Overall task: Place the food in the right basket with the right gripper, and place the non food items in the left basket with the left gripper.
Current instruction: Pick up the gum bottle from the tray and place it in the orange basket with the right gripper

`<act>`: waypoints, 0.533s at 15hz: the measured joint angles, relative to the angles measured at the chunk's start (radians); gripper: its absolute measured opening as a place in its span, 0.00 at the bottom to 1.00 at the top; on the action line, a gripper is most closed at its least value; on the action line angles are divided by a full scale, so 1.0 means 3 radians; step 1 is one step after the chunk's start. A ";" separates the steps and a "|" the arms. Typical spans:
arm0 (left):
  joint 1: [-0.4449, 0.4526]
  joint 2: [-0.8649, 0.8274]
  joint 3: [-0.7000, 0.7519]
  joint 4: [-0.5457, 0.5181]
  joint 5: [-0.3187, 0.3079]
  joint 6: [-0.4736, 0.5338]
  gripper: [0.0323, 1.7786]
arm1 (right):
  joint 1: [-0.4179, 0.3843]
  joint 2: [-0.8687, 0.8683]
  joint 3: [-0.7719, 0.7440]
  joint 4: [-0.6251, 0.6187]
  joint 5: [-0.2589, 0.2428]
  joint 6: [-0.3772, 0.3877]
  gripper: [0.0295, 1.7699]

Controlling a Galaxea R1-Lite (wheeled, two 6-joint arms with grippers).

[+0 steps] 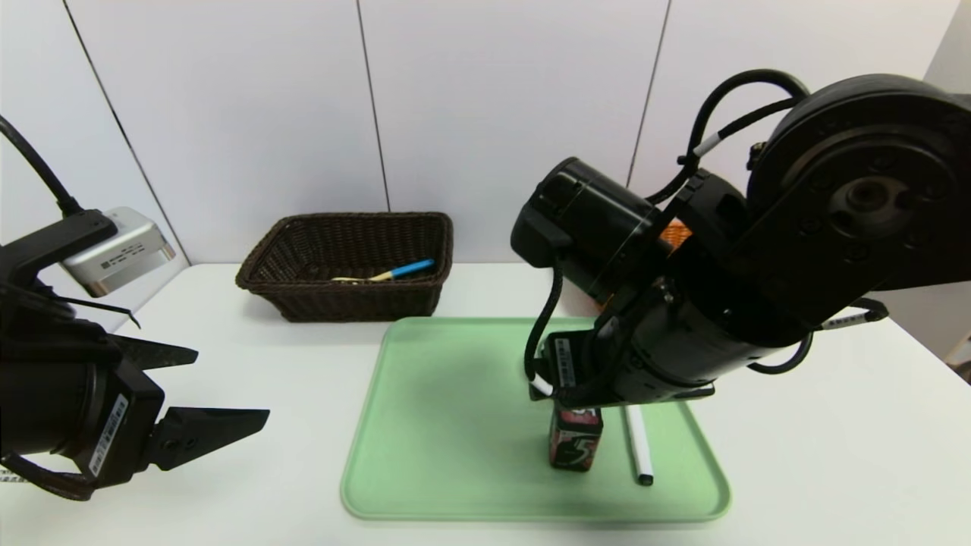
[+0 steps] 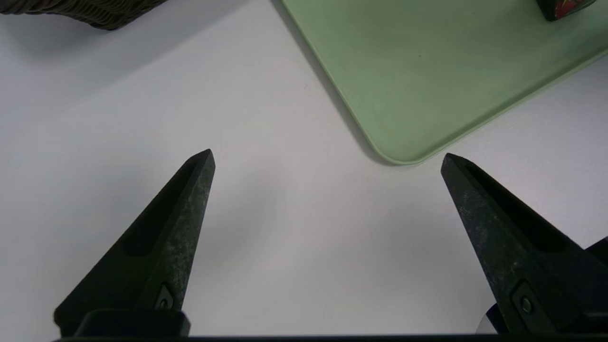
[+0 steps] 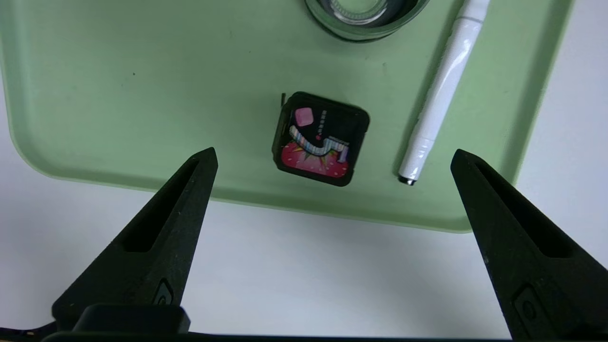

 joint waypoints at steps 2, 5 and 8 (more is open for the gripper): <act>0.0000 -0.0001 0.0018 -0.0001 0.0001 0.0000 0.95 | 0.0021 0.0085 -0.0009 0.0042 0.0003 0.0169 0.96; 0.0000 -0.0002 0.0030 -0.0001 -0.0003 0.0000 0.95 | 0.0027 0.0209 0.0002 0.0052 0.0000 0.0487 0.96; 0.0000 0.0001 0.0032 -0.0001 -0.0004 0.0000 0.95 | 0.0027 0.0306 0.0038 0.0052 0.0004 0.0581 0.96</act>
